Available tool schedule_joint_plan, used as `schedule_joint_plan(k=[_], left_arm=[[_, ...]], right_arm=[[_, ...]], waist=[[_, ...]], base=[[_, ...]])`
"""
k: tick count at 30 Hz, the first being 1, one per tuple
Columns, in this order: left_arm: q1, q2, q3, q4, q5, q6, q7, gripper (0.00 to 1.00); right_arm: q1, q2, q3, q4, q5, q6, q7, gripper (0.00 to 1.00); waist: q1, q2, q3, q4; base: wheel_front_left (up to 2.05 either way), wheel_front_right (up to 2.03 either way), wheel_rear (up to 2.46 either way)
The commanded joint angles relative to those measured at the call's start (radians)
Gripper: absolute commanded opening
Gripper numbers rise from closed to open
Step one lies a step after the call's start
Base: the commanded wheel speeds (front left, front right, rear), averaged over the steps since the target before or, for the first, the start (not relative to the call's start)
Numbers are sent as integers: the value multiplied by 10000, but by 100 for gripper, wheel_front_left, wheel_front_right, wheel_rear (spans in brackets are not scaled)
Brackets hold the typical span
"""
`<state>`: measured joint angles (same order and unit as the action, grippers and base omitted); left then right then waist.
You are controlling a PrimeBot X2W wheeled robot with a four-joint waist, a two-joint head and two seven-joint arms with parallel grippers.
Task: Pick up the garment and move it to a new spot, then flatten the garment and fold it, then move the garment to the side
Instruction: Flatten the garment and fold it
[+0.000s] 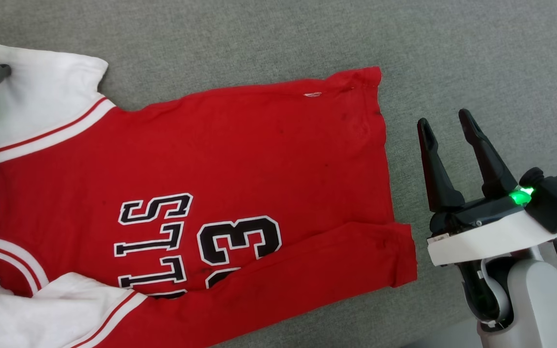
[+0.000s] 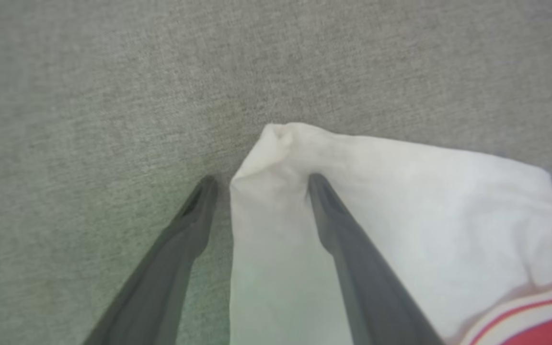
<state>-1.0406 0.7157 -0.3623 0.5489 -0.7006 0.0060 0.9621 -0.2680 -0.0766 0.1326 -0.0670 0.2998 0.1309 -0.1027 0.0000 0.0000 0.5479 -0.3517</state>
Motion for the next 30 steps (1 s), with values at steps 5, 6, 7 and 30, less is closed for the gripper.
schedule_joint_plan(k=[5,6,7,30], left_arm=[[993,-120,-277,532,-80,350,548,6],[1168,-144,-322,588,-105,417,655,0],[1280,-215,-262,579,-184,503,575,0],[1595,-1800,6,-696,-161,-129,-3950,0]], right_arm=[[-235,75,77,256,236,-3,-4,100],[-270,75,84,282,277,-3,4,100],[-294,64,77,331,332,-3,29,100],[-3203,-1562,77,5372,2519,-3,3349,100]], waist=[[0,0,299,-155],[0,0,307,-153],[0,0,315,-138],[0,0,-1763,2130]], base=[[0,0,0],[0,0,0],[0,0,0],[0,0,0]])
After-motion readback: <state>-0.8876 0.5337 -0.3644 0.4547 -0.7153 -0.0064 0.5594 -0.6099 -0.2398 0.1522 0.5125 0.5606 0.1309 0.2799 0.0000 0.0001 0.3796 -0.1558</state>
